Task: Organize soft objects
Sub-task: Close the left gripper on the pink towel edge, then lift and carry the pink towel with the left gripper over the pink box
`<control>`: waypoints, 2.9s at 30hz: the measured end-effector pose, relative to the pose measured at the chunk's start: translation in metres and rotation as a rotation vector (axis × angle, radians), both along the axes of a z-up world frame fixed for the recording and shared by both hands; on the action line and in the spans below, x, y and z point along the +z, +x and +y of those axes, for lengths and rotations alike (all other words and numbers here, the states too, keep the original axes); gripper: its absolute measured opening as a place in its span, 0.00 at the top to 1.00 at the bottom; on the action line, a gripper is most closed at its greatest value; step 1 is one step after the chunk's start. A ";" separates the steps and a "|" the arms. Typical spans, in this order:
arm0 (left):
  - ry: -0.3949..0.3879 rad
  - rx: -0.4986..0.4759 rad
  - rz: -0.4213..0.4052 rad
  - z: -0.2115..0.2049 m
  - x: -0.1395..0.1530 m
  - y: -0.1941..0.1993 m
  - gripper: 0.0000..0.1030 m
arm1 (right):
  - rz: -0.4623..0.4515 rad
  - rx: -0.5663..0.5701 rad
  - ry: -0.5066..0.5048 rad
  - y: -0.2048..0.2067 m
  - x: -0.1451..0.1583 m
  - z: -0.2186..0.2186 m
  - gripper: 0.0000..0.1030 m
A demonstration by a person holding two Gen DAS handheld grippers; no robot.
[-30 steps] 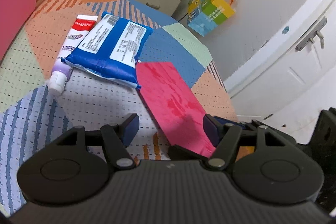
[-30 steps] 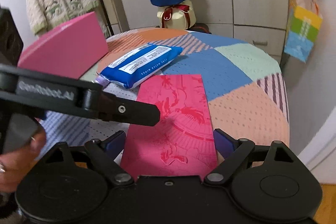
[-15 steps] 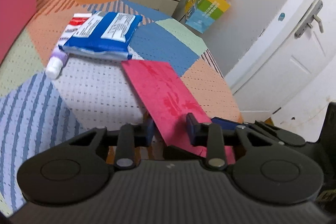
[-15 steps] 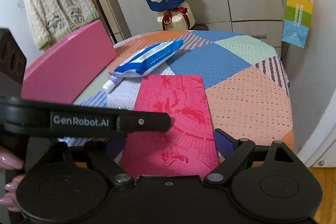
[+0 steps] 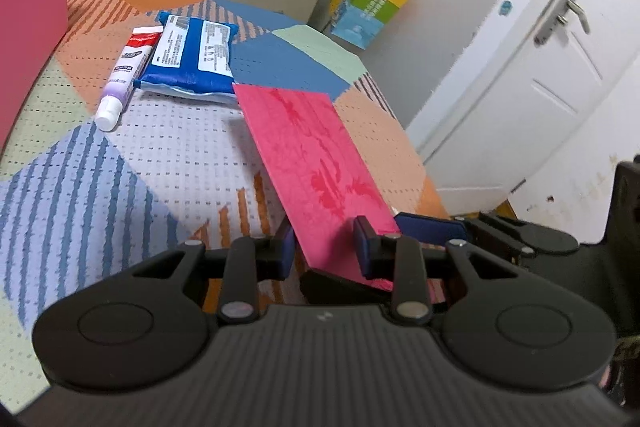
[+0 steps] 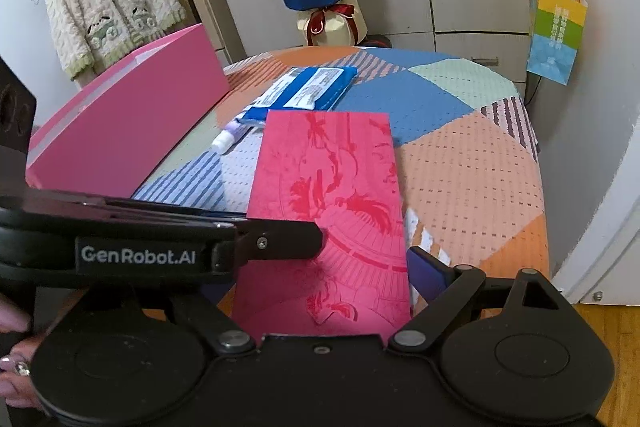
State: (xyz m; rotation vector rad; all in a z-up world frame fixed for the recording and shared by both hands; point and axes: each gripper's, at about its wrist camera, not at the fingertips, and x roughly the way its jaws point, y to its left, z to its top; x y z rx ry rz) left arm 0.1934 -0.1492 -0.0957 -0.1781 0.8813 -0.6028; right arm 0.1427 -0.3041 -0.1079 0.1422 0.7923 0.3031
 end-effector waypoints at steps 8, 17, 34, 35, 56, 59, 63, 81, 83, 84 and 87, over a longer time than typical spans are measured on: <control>-0.023 -0.052 -0.001 0.023 0.011 -0.031 0.74 | -0.054 0.018 -0.091 -0.039 0.017 0.023 0.10; -0.046 -0.047 -0.059 0.055 0.032 -0.067 0.77 | -0.114 0.051 -0.099 -0.070 0.038 0.045 0.10; -0.053 0.004 -0.087 0.138 0.090 -0.111 0.77 | -0.206 0.217 -0.115 -0.101 0.095 0.115 0.10; -0.048 0.009 -0.098 0.143 0.094 -0.112 0.77 | -0.217 0.231 -0.109 -0.100 0.099 0.120 0.10; 0.000 0.201 -0.188 0.252 0.146 -0.030 0.77 | -0.215 0.327 0.146 0.017 0.122 0.215 0.10; 0.007 0.235 -0.200 0.261 0.139 -0.014 0.77 | -0.188 0.324 0.187 0.040 0.113 0.224 0.10; 0.020 0.273 -0.225 0.271 0.128 0.006 0.78 | -0.193 0.312 0.197 0.058 0.101 0.237 0.10; 0.000 0.300 -0.146 0.279 0.091 0.049 0.78 | -0.085 0.322 0.154 0.096 0.076 0.255 0.10; -0.039 0.302 -0.121 0.284 0.087 0.052 0.78 | -0.091 0.312 0.128 0.094 0.077 0.257 0.10; -0.066 0.304 -0.098 0.287 0.085 0.055 0.78 | -0.091 0.307 0.118 0.094 0.078 0.257 0.10; -0.052 0.327 -0.087 0.290 0.082 0.058 0.73 | -0.085 0.290 0.094 0.094 0.078 0.257 0.10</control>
